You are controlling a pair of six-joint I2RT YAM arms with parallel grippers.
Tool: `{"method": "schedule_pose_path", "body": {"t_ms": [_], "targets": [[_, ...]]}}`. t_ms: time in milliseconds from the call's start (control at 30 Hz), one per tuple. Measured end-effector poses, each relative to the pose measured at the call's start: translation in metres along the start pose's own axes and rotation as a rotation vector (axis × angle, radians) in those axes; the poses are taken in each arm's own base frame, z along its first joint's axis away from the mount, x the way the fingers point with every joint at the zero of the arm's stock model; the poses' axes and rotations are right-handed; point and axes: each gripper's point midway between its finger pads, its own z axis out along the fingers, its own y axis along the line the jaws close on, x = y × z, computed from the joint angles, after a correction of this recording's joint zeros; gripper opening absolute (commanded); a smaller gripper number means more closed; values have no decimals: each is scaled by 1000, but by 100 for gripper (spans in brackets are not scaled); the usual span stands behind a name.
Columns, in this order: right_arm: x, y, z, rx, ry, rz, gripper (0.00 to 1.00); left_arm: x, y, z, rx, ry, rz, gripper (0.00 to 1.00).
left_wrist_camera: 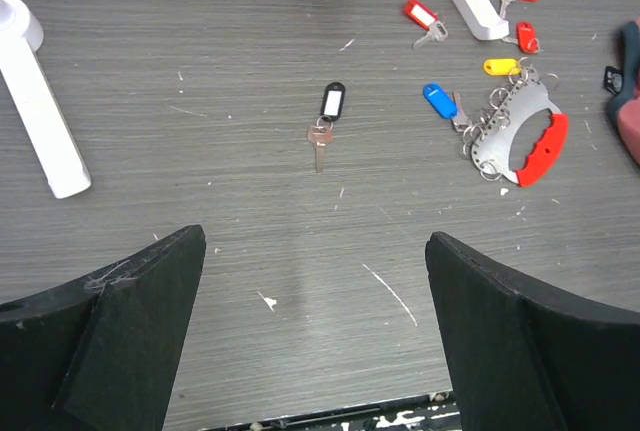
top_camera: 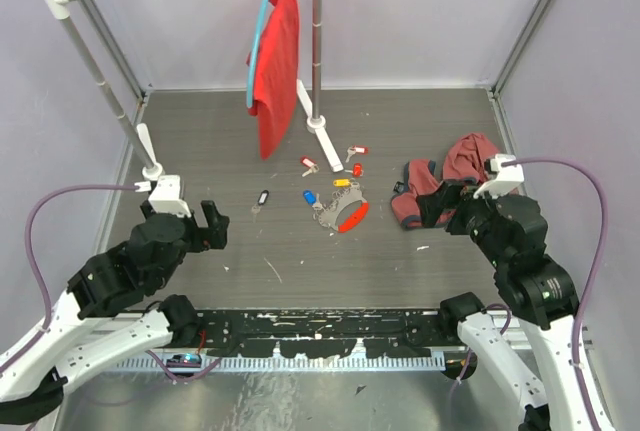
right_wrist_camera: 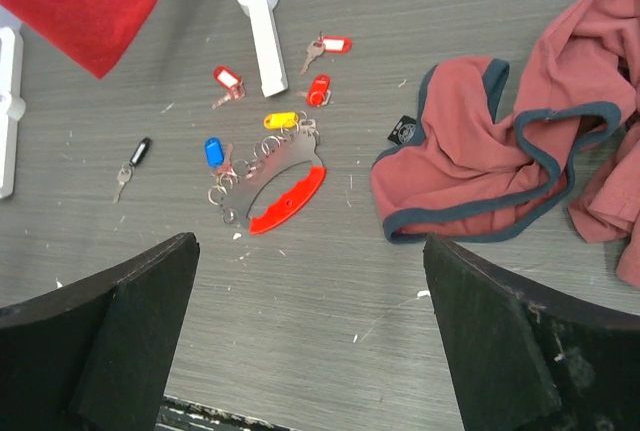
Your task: Put the keys on the keyring
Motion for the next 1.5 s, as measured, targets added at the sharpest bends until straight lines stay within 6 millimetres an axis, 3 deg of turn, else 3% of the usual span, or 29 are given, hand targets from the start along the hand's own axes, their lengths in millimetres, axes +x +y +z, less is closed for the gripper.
{"method": "schedule_pose_path", "body": {"t_ms": [267,633,833,1000,1133,1267,1500], "targets": [[-8,-9,-4,54,-52,32,100,11,-3,14,-50,62,70,98],[14,-19,21,132,98,33,100,17,-28,31,10,109,130,98],[46,-17,58,135,297,26,90,26,-26,59,-9,187,60,98],[94,-16,91,108,475,40,82,37,-7,75,-24,236,-62,100],[126,-15,119,88,572,50,73,53,-12,77,18,279,-67,92],[142,-11,150,57,611,55,64,60,-13,75,35,292,-75,88],[175,-12,201,26,675,65,57,53,-15,67,57,269,-87,81]]}}
